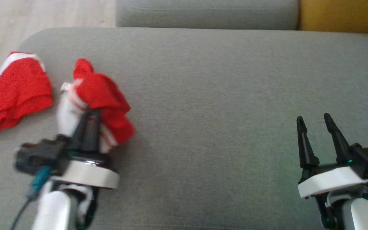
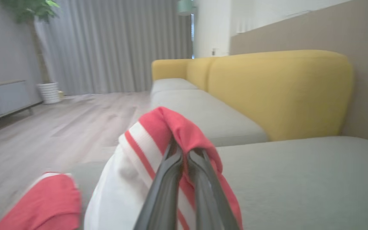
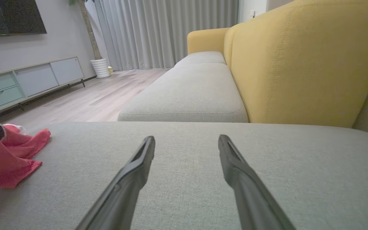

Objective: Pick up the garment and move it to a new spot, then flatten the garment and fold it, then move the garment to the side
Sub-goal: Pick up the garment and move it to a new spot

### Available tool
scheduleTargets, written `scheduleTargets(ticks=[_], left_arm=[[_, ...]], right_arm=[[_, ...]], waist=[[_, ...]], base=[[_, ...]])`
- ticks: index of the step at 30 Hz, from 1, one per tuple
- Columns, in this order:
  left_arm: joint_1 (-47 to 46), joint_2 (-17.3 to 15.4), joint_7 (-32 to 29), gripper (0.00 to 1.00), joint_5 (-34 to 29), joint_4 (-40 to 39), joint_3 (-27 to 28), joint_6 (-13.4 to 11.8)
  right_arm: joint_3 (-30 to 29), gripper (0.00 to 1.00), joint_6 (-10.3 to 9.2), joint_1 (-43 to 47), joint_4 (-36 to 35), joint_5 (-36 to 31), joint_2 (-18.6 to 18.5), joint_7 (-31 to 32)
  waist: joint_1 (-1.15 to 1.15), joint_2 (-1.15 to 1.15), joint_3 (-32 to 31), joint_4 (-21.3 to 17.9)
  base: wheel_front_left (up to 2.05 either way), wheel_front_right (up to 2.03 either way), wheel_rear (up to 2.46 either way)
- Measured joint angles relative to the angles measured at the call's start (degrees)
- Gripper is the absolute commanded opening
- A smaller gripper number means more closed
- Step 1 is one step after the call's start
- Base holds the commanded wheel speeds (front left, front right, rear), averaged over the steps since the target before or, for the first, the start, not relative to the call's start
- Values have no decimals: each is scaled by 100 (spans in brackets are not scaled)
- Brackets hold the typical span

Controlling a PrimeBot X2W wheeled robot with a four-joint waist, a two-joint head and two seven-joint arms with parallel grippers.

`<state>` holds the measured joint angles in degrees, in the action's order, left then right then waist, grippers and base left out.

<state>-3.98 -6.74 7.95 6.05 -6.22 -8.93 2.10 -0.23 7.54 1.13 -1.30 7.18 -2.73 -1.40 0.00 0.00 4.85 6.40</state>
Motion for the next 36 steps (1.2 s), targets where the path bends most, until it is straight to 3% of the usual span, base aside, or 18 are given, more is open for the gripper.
scheduleTargets(ticks=[12,23,28,29,30,31,36], left_arm=[[-1538,290,-155,0,13,1162,-1774,449],[-3049,361,-344,0,214,2974,-3060,502],[-3215,365,-283,0,397,3561,-3250,503],[-3247,364,-258,31,466,3664,-3290,503],[-3277,365,-212,96,516,3730,-3325,502],[-3292,365,-148,100,554,3767,-3357,497],[-3273,374,254,100,802,3707,-3531,393]], right_arm=[[204,100,0,-399,-90,147,7,-81],[364,100,0,-769,205,449,8,-480],[410,100,0,-838,344,486,8,-603],[412,100,0,-864,389,486,8,-630],[409,100,0,-887,414,487,8,-646],[404,100,0,-896,430,487,8,-651],[346,100,0,-901,521,430,8,-664]], waist=[[0,0,544,-1236],[0,0,1434,-2333],[0,0,1664,-2575],[0,0,1699,-2615],[0,0,1721,-2638],[1,0,1720,-2635],[0,0,1541,-2471]], base=[[0,0,0],[0,0,0],[0,0,0],[0,0,0],[0,0,0],[0,0,0],[0,0,0]])
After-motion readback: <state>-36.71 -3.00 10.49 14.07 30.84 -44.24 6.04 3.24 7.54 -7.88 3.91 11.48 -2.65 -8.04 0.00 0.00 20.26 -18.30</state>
